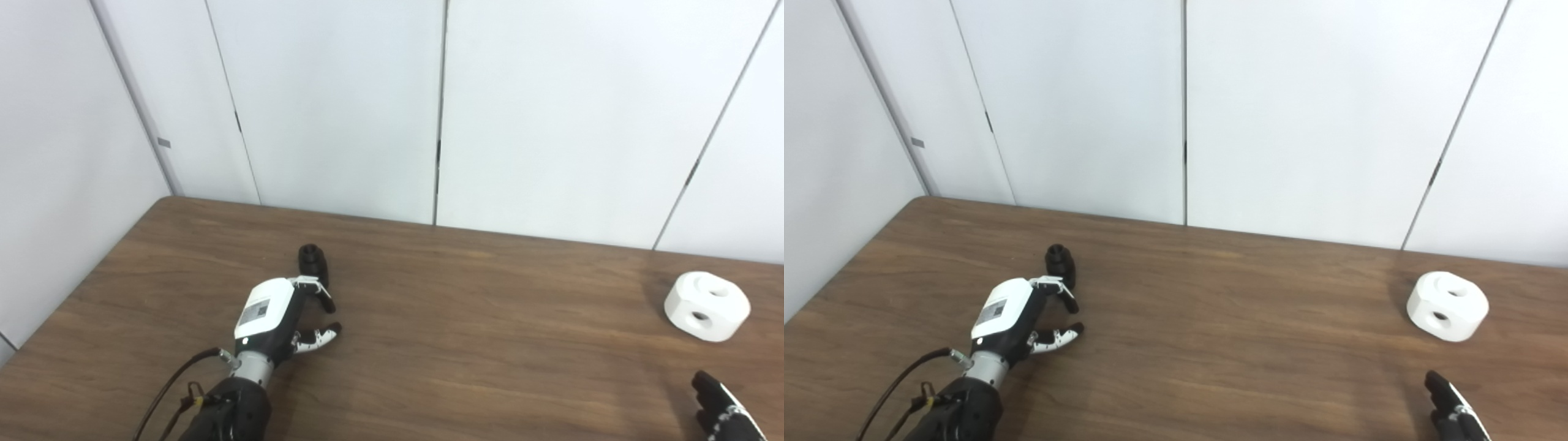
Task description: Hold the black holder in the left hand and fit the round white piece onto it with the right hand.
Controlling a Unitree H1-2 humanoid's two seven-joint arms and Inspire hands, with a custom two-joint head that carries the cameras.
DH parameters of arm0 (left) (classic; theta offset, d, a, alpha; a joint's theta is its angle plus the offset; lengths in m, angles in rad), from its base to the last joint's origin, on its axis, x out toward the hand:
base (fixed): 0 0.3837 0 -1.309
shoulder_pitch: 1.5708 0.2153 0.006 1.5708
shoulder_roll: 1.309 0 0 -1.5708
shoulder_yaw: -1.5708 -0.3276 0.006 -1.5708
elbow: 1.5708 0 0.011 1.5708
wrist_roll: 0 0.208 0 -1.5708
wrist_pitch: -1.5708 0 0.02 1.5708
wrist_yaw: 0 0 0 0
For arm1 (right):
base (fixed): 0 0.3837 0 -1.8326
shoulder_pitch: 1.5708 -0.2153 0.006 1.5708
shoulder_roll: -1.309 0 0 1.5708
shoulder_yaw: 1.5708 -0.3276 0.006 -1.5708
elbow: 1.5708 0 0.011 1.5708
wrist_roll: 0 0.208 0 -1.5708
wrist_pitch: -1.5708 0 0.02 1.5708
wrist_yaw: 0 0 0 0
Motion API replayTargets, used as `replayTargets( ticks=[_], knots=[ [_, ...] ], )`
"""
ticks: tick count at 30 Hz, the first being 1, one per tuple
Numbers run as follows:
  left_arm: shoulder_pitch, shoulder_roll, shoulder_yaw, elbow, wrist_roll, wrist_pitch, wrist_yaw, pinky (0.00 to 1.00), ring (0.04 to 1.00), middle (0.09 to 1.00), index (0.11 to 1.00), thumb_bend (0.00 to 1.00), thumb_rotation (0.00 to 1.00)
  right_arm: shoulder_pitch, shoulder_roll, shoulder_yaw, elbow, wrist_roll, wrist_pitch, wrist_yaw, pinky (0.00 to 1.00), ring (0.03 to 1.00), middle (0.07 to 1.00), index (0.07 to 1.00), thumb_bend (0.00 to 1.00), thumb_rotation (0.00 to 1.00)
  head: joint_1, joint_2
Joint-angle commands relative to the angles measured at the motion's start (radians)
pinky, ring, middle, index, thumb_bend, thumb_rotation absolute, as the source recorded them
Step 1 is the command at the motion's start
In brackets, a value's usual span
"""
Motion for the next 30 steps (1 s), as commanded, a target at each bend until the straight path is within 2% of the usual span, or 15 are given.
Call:
replayTargets(
  ticks=[1, 9, 12, 23, 30],
  knots=[
    [-0.018, -0.006, -0.007, -0.019, 0.005, -0.011, -0.020, 0.72, 0.824, 0.786, 0.488, 0.52, 0.06, -0.010, -0.006, -0.004, -0.028, -0.004, -0.008, -0.003, 1.00, 0.983, 0.924, 0.872, 0.61, 0.78, 0.000, 0.000],
    [-0.014, -0.014, 0.012, -0.027, 0.015, -0.013, -0.003, 0.73, 0.828, 0.778, 0.487, 0.52, 0.06, -0.014, -0.006, -0.007, -0.023, 0.011, -0.009, 0.000, 1.00, 0.987, 0.930, 0.872, 0.60, 0.76, 0.007, 0.001],
    [-0.010, -0.024, 0.027, -0.036, 0.017, -0.017, 0.015, 0.71, 0.812, 0.767, 0.487, 0.51, 0.06, -0.015, -0.006, -0.008, -0.027, 0.010, 0.002, -0.004, 1.00, 0.984, 0.930, 0.877, 0.60, 0.76, 0.012, 0.005],
    [-0.022, -0.078, 0.103, -0.152, 0.089, 0.016, 0.072, 0.68, 0.782, 0.748, 0.488, 0.51, 0.06, -0.016, -0.013, -0.010, -0.018, 0.006, 0.005, -0.002, 1.00, 0.991, 0.943, 0.887, 0.57, 0.78, 0.034, -0.004],
    [-0.042, -0.082, 0.129, -0.166, 0.121, 0.019, 0.074, 0.64, 0.746, 0.718, 0.487, 0.51, 0.06, -0.017, -0.016, -0.010, -0.015, 0.014, 0.004, 0.005, 1.00, 0.990, 0.946, 0.895, 0.57, 0.79, 0.035, -0.004]
  ],
)
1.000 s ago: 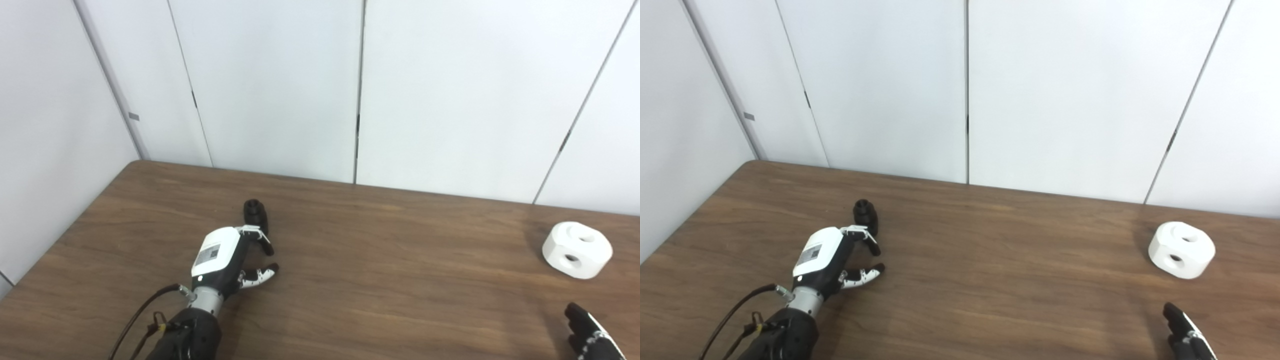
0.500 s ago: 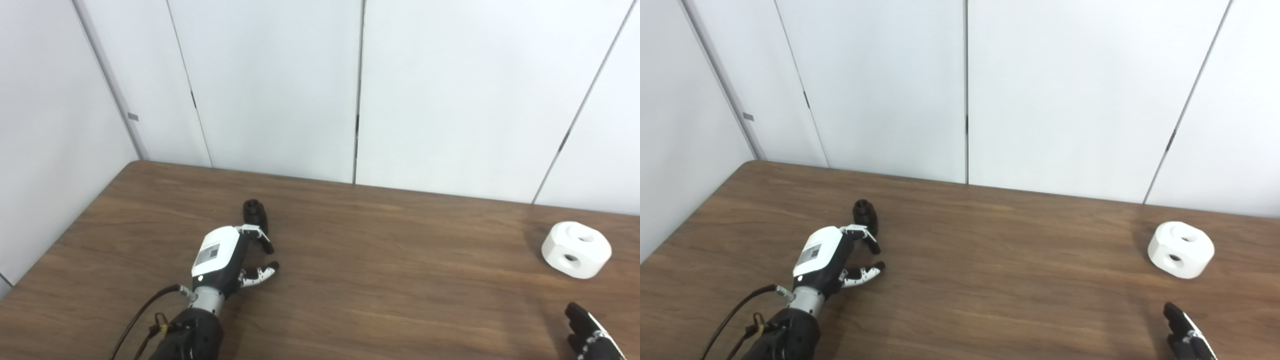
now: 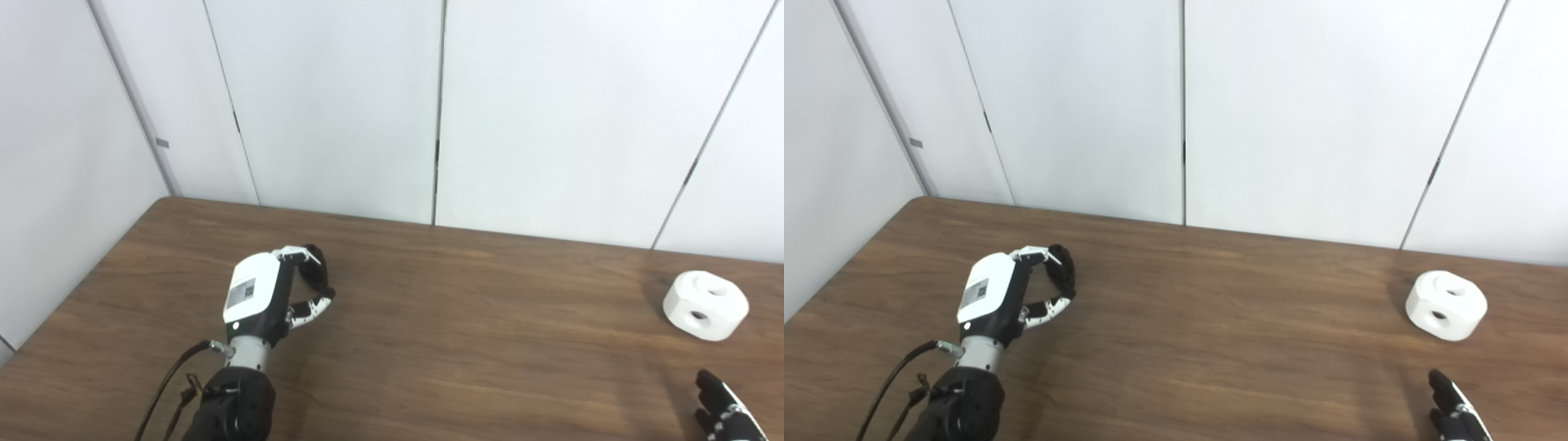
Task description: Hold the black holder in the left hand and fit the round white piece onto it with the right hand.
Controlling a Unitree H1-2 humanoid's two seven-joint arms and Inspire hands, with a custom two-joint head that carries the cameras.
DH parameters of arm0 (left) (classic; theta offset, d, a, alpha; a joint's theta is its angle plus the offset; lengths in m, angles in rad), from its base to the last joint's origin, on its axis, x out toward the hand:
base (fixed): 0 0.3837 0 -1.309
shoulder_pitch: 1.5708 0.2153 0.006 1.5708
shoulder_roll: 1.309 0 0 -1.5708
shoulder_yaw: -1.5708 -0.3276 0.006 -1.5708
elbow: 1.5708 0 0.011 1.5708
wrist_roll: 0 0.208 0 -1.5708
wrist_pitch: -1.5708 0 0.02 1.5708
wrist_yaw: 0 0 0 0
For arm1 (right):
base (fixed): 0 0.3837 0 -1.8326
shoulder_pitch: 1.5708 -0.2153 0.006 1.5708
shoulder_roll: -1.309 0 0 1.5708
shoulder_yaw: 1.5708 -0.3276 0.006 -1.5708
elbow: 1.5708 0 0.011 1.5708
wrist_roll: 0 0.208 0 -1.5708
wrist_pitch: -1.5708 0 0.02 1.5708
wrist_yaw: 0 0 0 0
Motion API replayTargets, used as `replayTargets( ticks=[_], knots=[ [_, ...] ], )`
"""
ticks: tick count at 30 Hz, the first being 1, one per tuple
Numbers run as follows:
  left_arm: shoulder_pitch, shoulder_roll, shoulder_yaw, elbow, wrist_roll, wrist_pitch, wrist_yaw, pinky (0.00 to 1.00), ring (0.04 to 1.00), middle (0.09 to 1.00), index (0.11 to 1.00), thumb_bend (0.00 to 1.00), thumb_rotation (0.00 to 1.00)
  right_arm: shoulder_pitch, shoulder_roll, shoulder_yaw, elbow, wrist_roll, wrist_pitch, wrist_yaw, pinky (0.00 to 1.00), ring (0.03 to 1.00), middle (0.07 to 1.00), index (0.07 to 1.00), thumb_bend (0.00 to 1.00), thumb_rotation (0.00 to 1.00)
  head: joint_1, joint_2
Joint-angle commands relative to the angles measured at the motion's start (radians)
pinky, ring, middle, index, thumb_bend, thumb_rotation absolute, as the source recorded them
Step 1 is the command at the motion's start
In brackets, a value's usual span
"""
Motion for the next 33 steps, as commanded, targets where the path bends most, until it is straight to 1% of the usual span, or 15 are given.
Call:
replayTargets(
  ticks=[1, 5, 9, 10, 11, 12, 13, 14, 16, 17, 19, 23, 30, 33],
  knots=[
    [-0.038, 0.011, 0.016, -0.038, 0.019, -0.016, 0.033, 0.64, 0.739, 0.716, 0.488, 0.51, 0.06, -0.012, -0.016, -0.008, -0.015, 0.007, -0.005, 0.005, 1.00, 0.989, 0.945, 0.897, 0.58, 0.79, 0.001, 0.001],
    [-0.044, 0.013, 0.022, -0.051, 0.031, 0.012, 0.014, 0.65, 0.748, 0.731, 0.491, 0.51, 0.07, -0.011, -0.018, -0.008, -0.015, 0.007, -0.003, 0.005, 1.00, 0.992, 0.945, 0.889, 0.58, 0.78, 0.001, 0.001],
    [-0.051, 0.026, 0.016, -0.058, 0.067, 0.061, -0.034, 0.69, 0.786, 0.767, 0.498, 0.51, 0.09, -0.010, -0.017, -0.008, -0.016, 0.011, 0.001, 0.005, 1.00, 0.988, 0.942, 0.894, 0.58, 0.78, 0.000, 0.001],
    [-0.055, 0.029, 0.012, -0.059, 0.089, 0.087, -0.053, 0.70, 0.791, 0.772, 0.498, 0.51, 0.09, -0.010, -0.018, -0.008, -0.016, 0.012, 0.003, 0.006, 1.00, 0.989, 0.942, 0.894, 0.58, 0.78, 0.000, 0.001],
    [-0.060, 0.033, 0.005, -0.062, 0.120, 0.119, -0.083, 0.74, 0.820, 0.806, 0.616, 0.62, 0.26, -0.010, -0.019, -0.007, -0.016, 0.011, 0.002, 0.006, 1.00, 0.992, 0.944, 0.895, 0.58, 0.78, 0.000, 0.001],
    [-0.064, 0.037, -0.001, -0.064, 0.143, 0.142, -0.105, 0.80, 0.858, 0.848, 0.709, 0.68, 0.39, -0.010, -0.020, -0.007, -0.015, 0.010, 0.000, 0.007, 1.00, 0.996, 0.947, 0.896, 0.58, 0.79, 0.000, 0.001],
    [-0.071, 0.044, -0.013, -0.066, 0.183, 0.183, -0.151, 0.84, 0.882, 0.874, 0.766, 0.71, 0.47, -0.010, -0.021, -0.007, -0.014, 0.011, -0.002, 0.009, 1.00, 0.998, 0.948, 0.897, 0.57, 0.79, 0.000, 0.001],
    [-0.075, 0.049, -0.021, -0.068, 0.210, 0.210, -0.183, 0.92, 0.934, 0.918, 0.836, 0.75, 0.57, -0.011, -0.021, -0.007, -0.013, 0.012, -0.004, 0.010, 1.00, 0.998, 0.947, 0.896, 0.57, 0.79, 0.000, 0.001],
    [-0.087, 0.044, -0.022, -0.063, 0.261, 0.246, -0.239, 0.98, 0.984, 0.970, 0.912, 0.81, 0.65, -0.011, -0.019, -0.007, -0.015, 0.014, -0.001, 0.007, 1.00, 0.994, 0.942, 0.891, 0.57, 0.78, 0.000, -0.001],
    [-0.092, 0.036, -0.015, -0.055, 0.280, 0.250, -0.254, 0.99, 0.992, 0.983, 0.927, 0.83, 0.65, -0.011, -0.018, -0.006, -0.015, 0.013, 0.001, 0.006, 1.00, 0.993, 0.941, 0.888, 0.57, 0.77, -0.001, -0.001],
    [-0.103, 0.014, 0.004, -0.037, 0.312, 0.252, -0.273, 1.00, 0.999, 0.997, 0.944, 0.85, 0.63, -0.012, -0.020, -0.005, -0.014, 0.006, -0.005, 0.006, 1.00, 0.991, 0.941, 0.889, 0.58, 0.78, -0.001, -0.001],
    [-0.126, -0.014, 0.034, 0.002, 0.360, 0.252, -0.304, 1.00, 1.000, 1.000, 0.959, 0.85, 0.62, -0.010, -0.020, -0.005, -0.014, 0.011, -0.002, 0.008, 1.00, 0.995, 0.943, 0.890, 0.57, 0.79, -0.003, 0.000],
    [-0.166, -0.030, 0.061, 0.086, 0.383, 0.252, -0.297, 1.00, 1.000, 1.000, 0.953, 0.86, 0.64, -0.010, -0.018, -0.002, -0.016, 0.007, -0.010, 0.009, 1.00, 0.989, 0.938, 0.888, 0.58, 0.78, -0.006, 0.003],
    [-0.182, -0.046, 0.080, 0.119, 0.394, 0.252, -0.288, 1.00, 1.000, 1.000, 0.943, 0.87, 0.64, -0.009, -0.018, -0.001, -0.017, 0.002, -0.004, 0.006, 1.00, 0.987, 0.934, 0.885, 0.59, 0.78, -0.006, 0.003]
  ],
)
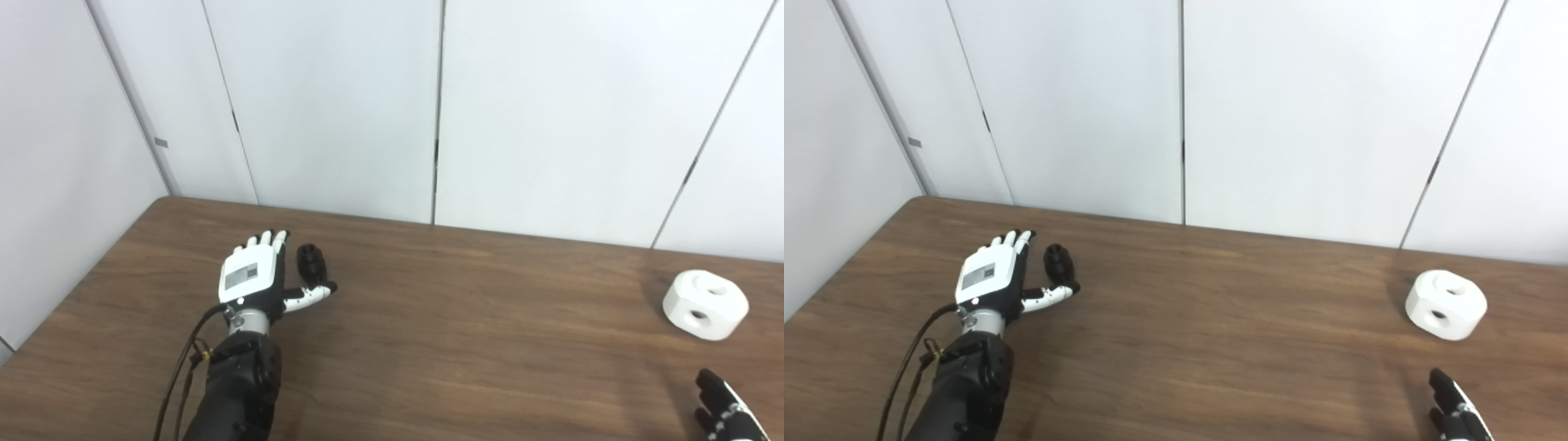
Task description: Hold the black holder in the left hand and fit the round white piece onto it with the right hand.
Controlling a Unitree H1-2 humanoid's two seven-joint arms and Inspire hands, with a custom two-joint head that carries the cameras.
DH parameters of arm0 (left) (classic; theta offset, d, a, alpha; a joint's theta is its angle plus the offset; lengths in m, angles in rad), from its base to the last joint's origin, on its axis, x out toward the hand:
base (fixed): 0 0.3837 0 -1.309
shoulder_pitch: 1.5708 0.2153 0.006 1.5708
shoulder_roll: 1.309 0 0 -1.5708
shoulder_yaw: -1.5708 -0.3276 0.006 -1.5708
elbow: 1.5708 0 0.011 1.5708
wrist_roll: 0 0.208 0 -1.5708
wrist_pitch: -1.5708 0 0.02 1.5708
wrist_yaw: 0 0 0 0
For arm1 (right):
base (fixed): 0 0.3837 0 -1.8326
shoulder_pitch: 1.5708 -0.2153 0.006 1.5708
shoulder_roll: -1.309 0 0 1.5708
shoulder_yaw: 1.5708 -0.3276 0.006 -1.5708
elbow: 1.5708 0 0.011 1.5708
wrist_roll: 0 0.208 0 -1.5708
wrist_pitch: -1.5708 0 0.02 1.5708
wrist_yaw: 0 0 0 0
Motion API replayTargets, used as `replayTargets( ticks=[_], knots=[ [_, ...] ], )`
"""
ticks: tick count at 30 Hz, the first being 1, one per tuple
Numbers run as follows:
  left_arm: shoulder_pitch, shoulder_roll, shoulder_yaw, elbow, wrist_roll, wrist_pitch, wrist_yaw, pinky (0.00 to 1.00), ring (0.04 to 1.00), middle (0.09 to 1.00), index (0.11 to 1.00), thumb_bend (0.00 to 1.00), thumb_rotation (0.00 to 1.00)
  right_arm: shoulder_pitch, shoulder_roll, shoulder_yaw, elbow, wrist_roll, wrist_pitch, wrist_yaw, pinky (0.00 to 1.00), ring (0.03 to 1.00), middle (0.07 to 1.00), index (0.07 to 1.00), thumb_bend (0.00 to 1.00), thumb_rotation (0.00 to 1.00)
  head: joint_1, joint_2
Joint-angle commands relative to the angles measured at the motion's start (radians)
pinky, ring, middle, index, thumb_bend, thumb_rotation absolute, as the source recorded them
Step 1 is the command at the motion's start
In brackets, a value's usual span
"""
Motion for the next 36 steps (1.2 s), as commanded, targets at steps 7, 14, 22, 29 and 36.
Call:
replayTargets(
  ticks=[7, 14, 22, 29, 36],
  knots=[
    [-0.101, -0.071, 0.088, 0.106, 0.110, 0.003, 0.049, 1.00, 1.000, 1.000, 0.909, 0.87, 0.64, -0.011, -0.011, -0.001, -0.016, -0.002, -0.005, 0.006, 1.00, 0.990, 0.932, 0.884, 0.60, 0.78, -0.002, -0.001],
    [-0.172, -0.159, 0.180, 0.226, 0.152, 0.003, 0.101, 1.00, 1.000, 0.977, 0.836, 0.84, 0.64, -0.010, -0.010, 0.005, -0.015, 0.001, -0.007, 0.011, 1.00, 0.994, 0.936, 0.890, 0.62, 0.77, -0.006, -0.001],
    [-0.238, -0.238, 0.238, 0.314, 0.128, 0.003, 0.162, 1.00, 0.995, 0.975, 0.865, 0.86, 0.63, -0.007, -0.009, 0.012, -0.017, 0.002, -0.017, 0.014, 1.00, 0.990, 0.938, 0.893, 0.61, 0.77, -0.013, 0.010],
    [-0.275, -0.251, 0.259, 0.377, 0.123, 0.003, 0.188, 1.00, 0.984, 0.977, 0.861, 0.86, 0.67, -0.014, -0.009, 0.016, -0.004, -0.013, -0.030, 0.011, 1.00, 0.984, 0.935, 0.897, 0.62, 0.79, -0.018, 0.014],
    [-0.280, -0.258, 0.265, 0.394, 0.116, 0.003, 0.218, 1.00, 0.991, 0.981, 0.841, 0.83, 0.64, -0.015, -0.010, 0.016, -0.001, -0.012, -0.036, 0.012, 1.00, 0.989, 0.937, 0.900, 0.61, 0.78, -0.018, 0.014]
  ],
)
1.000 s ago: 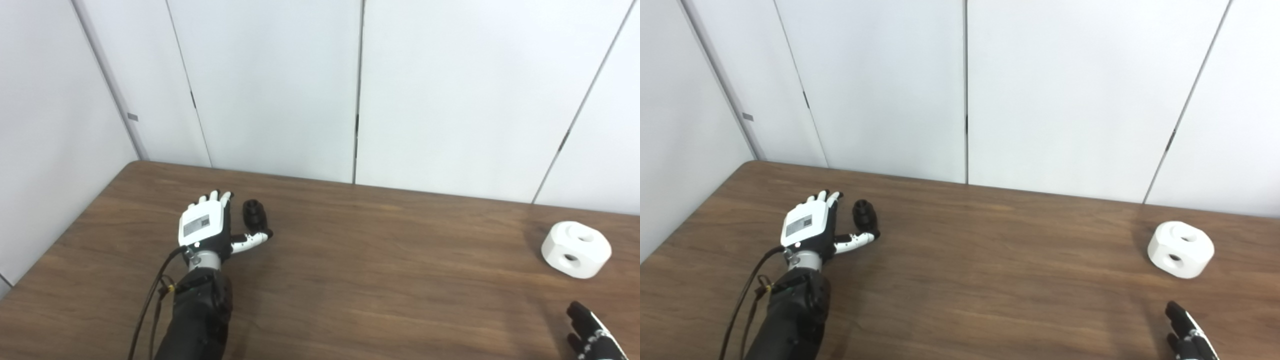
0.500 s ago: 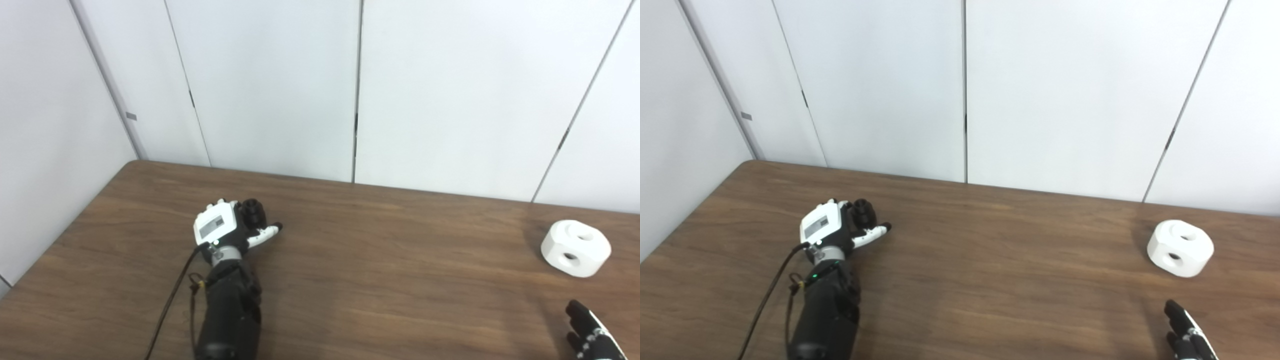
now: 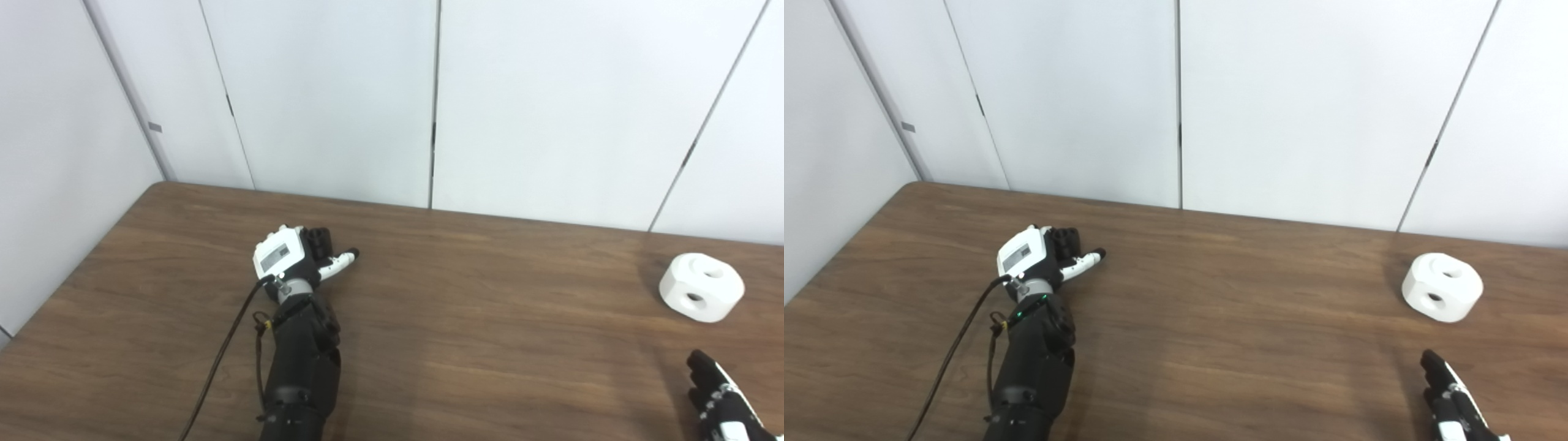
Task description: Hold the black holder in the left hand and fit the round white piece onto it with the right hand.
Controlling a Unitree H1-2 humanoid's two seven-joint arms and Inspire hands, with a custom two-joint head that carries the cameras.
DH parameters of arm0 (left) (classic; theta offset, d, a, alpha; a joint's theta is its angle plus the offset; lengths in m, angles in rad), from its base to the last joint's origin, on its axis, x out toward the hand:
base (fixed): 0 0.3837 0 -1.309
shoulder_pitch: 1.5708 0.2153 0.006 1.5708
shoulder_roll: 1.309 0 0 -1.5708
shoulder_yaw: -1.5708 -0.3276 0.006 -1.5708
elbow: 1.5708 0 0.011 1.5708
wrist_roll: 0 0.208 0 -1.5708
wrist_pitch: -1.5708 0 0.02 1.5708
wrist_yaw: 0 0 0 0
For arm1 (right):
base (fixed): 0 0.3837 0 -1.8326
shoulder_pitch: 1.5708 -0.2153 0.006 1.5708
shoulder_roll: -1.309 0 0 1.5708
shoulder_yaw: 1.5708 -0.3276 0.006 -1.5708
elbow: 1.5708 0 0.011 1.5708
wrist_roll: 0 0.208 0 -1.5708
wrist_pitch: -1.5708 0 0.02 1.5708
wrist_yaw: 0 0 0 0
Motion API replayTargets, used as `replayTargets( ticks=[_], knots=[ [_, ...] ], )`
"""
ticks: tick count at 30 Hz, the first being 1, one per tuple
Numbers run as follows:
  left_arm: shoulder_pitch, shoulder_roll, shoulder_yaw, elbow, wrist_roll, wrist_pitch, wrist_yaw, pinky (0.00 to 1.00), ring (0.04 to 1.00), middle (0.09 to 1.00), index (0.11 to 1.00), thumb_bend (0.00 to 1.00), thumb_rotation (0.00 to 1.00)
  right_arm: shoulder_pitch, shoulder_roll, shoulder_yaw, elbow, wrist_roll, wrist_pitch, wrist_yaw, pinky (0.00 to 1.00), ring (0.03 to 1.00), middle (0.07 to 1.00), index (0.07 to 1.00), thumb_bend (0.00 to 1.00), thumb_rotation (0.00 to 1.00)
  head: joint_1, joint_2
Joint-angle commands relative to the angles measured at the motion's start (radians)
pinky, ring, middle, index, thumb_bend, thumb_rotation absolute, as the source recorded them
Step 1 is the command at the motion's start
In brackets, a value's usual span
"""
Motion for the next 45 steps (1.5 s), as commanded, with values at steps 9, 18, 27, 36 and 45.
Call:
replayTargets(
  ticks=[9, 18, 27, 36, 45],
  knots=[
    [-0.030, 0.031, -0.024, -0.011, -0.008, 0.001, 0.043, 1.00, 0.970, 0.929, 0.755, 0.73, 0.47, -0.010, -0.014, 0.001, -0.017, 0.000, -0.011, 0.010, 1.00, 0.993, 0.938, 0.896, 0.61, 0.78, 0.009, 0.006],
    [-0.015, 0.061, -0.047, 0.004, 0.037, 0.001, 0.089, 1.00, 0.963, 0.902, 0.725, 0.70, 0.36, -0.010, -0.019, 0.002, -0.021, 0.005, -0.009, 0.013, 1.00, 1.000, 0.944, 0.907, 0.61, 0.78, 0.010, 0.007],
    [-0.018, 0.069, -0.032, -0.007, 0.056, 0.001, 0.080, 1.00, 0.974, 0.937, 0.722, 0.71, 0.37, -0.010, -0.022, 0.001, -0.019, 0.018, -0.011, 0.013, 1.00, 0.996, 0.934, 0.905, 0.61, 0.77, 0.015, 0.008],
    [-0.004, 0.090, -0.074, 0.008, 0.060, 0.001, 0.095, 1.00, 0.954, 0.904, 0.671, 0.70, 0.30, -0.010, -0.021, 0.000, -0.024, 0.030, -0.005, 0.012, 1.00, 0.999, 0.935, 0.912, 0.61, 0.76, 0.013, 0.008],
    [0.012, 0.123, -0.129, 0.003, -0.161, -0.003, 0.215, 1.00, 0.930, 0.818, 0.484, 0.52, 0.05, -0.009, -0.022, 0.004, -0.027, 0.024, -0.006, 0.011, 1.00, 1.000, 0.938, 0.912, 0.60, 0.76, 0.010, 0.009]
  ],
)
